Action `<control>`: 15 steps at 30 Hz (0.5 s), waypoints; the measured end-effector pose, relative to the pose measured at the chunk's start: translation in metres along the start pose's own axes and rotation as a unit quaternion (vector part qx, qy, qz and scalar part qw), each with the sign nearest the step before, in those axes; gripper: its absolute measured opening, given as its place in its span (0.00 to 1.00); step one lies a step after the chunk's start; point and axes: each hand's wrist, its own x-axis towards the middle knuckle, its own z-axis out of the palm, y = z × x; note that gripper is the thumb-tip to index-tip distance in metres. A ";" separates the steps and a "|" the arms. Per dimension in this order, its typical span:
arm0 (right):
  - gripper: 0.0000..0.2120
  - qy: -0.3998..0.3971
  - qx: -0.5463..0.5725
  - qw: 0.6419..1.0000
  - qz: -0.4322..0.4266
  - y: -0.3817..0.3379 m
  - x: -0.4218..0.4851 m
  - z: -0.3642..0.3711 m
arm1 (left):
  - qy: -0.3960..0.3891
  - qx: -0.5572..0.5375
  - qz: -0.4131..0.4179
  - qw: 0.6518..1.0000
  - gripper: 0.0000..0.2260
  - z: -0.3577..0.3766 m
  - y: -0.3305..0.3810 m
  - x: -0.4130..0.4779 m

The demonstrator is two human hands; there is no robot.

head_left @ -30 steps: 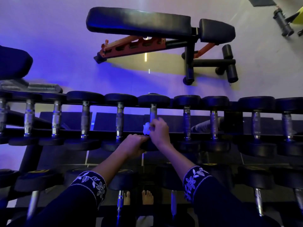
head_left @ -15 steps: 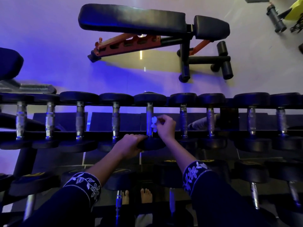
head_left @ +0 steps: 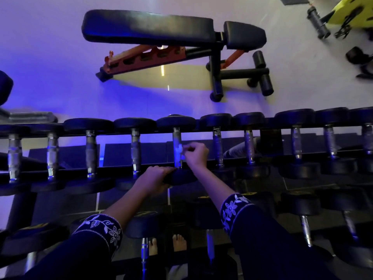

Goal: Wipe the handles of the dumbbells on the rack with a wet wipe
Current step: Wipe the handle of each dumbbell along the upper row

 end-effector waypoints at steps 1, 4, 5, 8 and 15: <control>0.05 0.016 0.008 1.000 0.003 -0.010 0.007 0.003 | 0.000 -0.001 -0.005 1.000 0.29 0.000 0.000 0.000; 0.05 0.035 0.027 0.999 -0.006 -0.024 0.016 0.007 | 0.006 -0.006 -0.007 1.000 0.28 0.000 0.000 0.001; 0.05 0.029 0.027 0.999 -0.013 -0.022 0.012 0.007 | 0.007 -0.004 -0.005 1.000 0.28 0.000 0.000 0.001; 0.07 -0.006 0.016 1.000 -0.020 -0.002 -0.013 0.003 | -0.005 0.003 0.000 1.000 0.28 0.001 -0.002 0.001; 0.04 0.000 -0.018 0.998 -0.058 -0.017 0.004 0.004 | -0.006 0.001 0.004 1.000 0.28 0.003 -0.005 0.004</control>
